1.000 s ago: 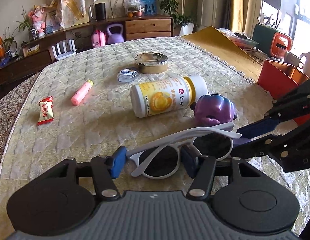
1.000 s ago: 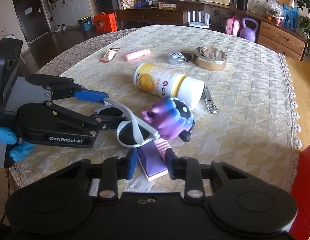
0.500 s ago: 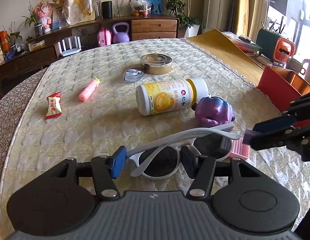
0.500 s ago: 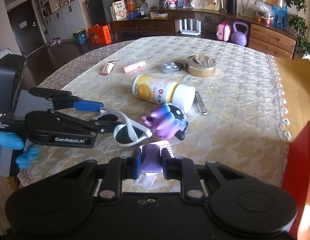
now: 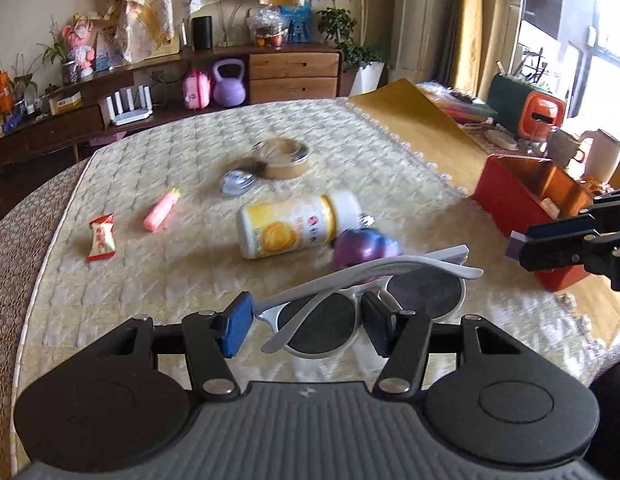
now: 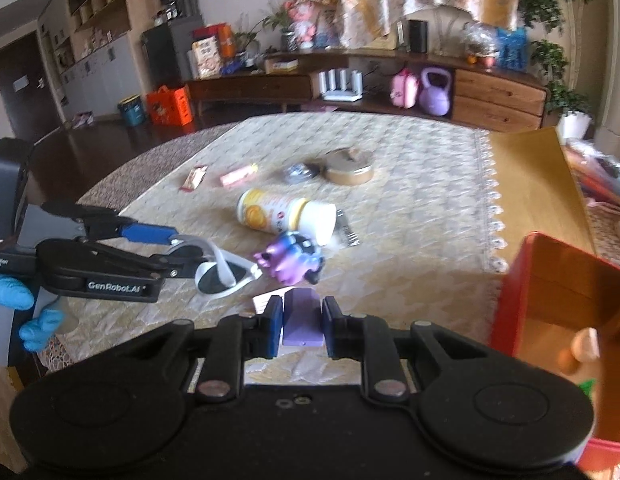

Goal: Organize rigid objects
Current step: 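Carry the sunglasses in the left tool while the right tool carries the comb case into the tin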

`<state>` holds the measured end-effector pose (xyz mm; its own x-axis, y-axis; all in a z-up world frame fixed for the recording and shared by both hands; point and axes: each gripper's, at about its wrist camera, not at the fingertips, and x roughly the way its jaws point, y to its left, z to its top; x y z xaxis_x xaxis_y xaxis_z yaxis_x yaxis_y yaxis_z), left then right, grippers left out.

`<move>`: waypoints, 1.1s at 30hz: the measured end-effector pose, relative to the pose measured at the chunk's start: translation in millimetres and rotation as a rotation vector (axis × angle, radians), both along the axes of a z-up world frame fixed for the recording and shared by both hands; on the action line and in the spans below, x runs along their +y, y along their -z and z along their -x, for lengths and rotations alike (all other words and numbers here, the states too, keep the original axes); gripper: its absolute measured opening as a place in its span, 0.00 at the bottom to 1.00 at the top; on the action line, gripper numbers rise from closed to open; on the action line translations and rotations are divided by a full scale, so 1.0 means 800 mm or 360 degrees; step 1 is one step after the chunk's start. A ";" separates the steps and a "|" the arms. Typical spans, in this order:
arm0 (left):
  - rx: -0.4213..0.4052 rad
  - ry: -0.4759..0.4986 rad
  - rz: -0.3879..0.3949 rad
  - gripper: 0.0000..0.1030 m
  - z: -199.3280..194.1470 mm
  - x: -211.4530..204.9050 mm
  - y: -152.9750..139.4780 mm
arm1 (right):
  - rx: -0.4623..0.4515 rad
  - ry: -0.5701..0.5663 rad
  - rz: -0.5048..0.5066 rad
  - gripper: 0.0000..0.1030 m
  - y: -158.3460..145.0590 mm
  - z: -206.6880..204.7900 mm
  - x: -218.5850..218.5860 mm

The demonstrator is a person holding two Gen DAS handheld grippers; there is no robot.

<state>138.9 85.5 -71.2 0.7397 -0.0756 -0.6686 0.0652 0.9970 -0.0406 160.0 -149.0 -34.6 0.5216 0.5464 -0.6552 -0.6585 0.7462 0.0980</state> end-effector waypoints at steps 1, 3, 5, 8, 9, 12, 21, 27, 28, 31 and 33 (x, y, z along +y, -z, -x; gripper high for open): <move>-0.0005 0.0012 0.0002 0.57 0.000 -0.004 -0.004 | -0.0010 0.0016 -0.0007 0.19 -0.003 0.001 -0.005; -0.0016 0.0037 0.0006 0.57 0.000 -0.015 -0.012 | -0.0026 0.0058 -0.0021 0.19 -0.011 0.003 -0.017; -0.0030 0.0064 0.0006 0.57 -0.001 -0.026 -0.020 | -0.0042 0.0092 -0.0029 0.19 -0.017 0.005 -0.027; -0.0045 0.0107 0.0007 0.57 -0.003 -0.044 -0.030 | -0.0067 0.0143 -0.0037 0.19 -0.025 0.006 -0.044; -0.0050 0.0120 0.0007 0.57 -0.004 -0.049 -0.033 | -0.0072 0.0154 -0.0038 0.19 -0.027 0.007 -0.049; -0.0072 0.0161 0.0003 0.57 -0.009 -0.067 -0.041 | -0.0089 0.0200 -0.0037 0.19 -0.032 0.007 -0.065; -0.0119 0.0285 -0.0014 0.57 -0.029 -0.130 -0.057 | -0.0105 0.0340 -0.0009 0.19 -0.035 0.001 -0.110; -0.0133 0.0368 -0.0041 0.57 -0.044 -0.172 -0.062 | -0.0115 0.0429 -0.0012 0.19 -0.036 -0.006 -0.144; -0.0130 0.0381 -0.0043 0.57 -0.047 -0.180 -0.062 | -0.0114 0.0443 -0.0015 0.19 -0.036 -0.007 -0.149; -0.0113 0.0416 -0.0042 0.57 -0.056 -0.199 -0.061 | -0.0116 0.0492 -0.0015 0.19 -0.036 -0.012 -0.168; -0.0108 0.0442 -0.0055 0.57 -0.062 -0.212 -0.059 | -0.0122 0.0520 -0.0010 0.19 -0.037 -0.015 -0.180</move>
